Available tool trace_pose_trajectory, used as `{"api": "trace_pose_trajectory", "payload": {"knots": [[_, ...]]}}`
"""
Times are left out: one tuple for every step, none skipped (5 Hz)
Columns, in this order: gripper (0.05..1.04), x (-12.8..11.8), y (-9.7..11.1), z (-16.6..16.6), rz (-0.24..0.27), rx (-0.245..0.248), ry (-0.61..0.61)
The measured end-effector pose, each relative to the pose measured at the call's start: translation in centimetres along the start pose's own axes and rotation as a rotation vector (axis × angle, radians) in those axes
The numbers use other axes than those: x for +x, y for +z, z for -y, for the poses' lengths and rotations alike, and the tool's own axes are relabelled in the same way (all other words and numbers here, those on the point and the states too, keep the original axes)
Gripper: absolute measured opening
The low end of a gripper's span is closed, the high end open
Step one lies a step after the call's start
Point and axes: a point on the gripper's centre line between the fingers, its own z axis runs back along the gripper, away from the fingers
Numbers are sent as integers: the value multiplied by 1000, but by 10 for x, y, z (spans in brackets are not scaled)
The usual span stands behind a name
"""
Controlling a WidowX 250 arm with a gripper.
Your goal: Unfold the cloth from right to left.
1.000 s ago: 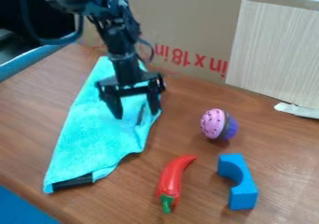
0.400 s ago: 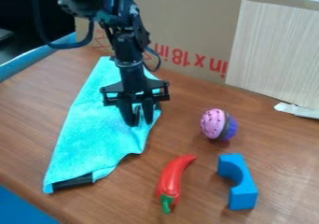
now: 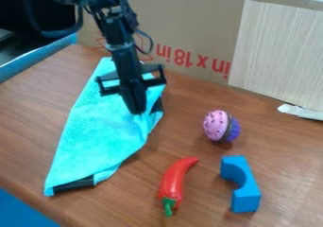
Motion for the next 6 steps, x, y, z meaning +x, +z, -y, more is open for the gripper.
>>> {"api": "trace_pose_trajectory", "payload": {"knots": [[59, 6, 21, -2, 10, -68, 24], [58, 20, 37, -16, 56, -88, 70], [58, 34, 52, -31, 106, -45, 107], [58, 48, 71, -53, 147, 0, 141], [58, 52, 88, -76, 139, 37, 152], [58, 58, 98, -101, 109, 64, 171]]}}
